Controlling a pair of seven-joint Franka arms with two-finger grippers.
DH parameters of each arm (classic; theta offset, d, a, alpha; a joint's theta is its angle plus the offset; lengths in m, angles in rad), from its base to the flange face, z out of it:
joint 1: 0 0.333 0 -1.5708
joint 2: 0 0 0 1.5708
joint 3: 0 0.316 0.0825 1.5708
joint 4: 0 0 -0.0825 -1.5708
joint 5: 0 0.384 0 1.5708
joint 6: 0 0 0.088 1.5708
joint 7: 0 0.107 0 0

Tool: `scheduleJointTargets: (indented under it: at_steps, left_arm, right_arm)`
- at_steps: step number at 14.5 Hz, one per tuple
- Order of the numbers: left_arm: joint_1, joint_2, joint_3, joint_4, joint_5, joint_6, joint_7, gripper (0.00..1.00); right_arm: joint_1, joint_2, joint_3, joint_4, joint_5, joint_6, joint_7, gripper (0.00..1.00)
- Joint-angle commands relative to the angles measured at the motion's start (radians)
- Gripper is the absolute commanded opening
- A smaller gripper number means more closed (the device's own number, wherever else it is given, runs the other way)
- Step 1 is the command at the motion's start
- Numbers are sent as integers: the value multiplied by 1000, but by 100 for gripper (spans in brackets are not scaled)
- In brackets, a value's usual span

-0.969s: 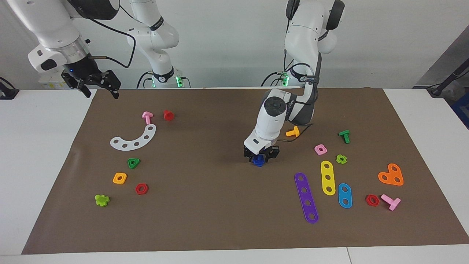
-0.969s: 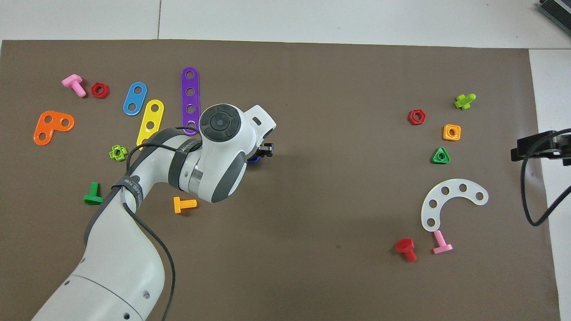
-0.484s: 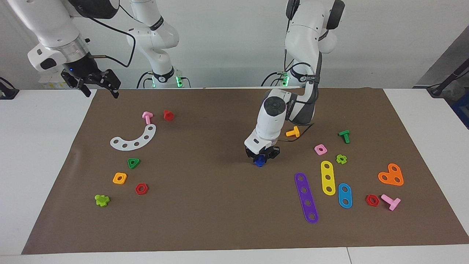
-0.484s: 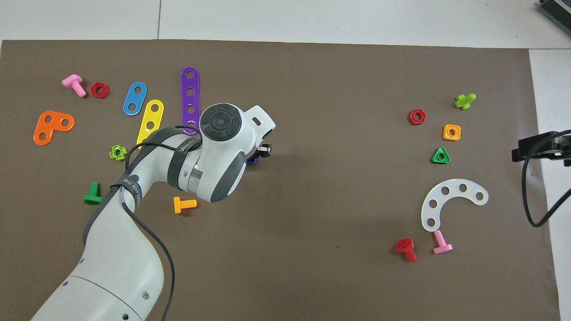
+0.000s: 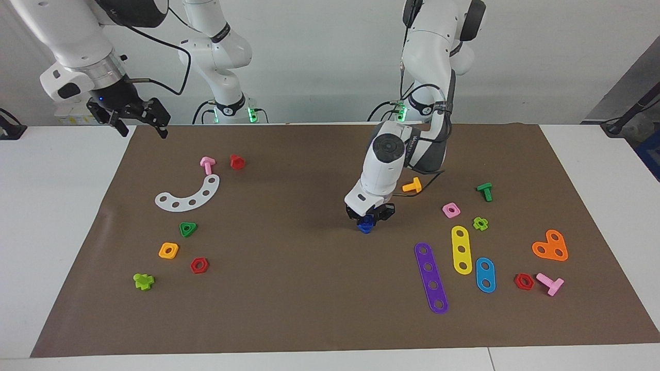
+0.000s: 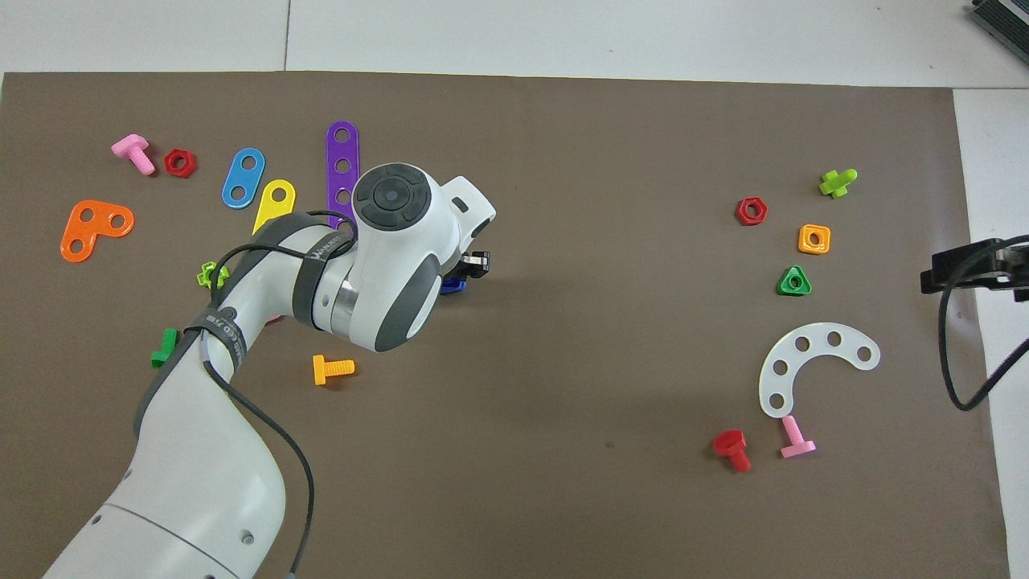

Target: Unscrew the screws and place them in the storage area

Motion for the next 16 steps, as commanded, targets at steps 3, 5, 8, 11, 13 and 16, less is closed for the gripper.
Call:
scheduleJointTargets:
  at_steps: [3,5,8,11,13,16]
  left_arm:
    - [52,29,14,187,-41,-212,-2,0]
    - [106,5,14,179,-37,-211,5,0]
    - [190,-41,14,100,-37,-207,95,0]
    - [253,-95,14,-64,-37,-127,207,0]
    - [259,-144,14,-216,-37,-28,235,0]
    - [255,-167,13,-285,-37,36,231,17]
  right_arm:
    - [-9,-30,8,-37,-15,31,-27,100]
    - [-9,-28,8,-37,-15,61,-27,100]
    - [1,-23,8,-34,-17,97,-27,100]
    - [24,-17,10,-27,27,89,-4,100]
    - [61,-8,11,-19,20,100,39,100]
    - [182,42,11,-31,20,214,196,100]
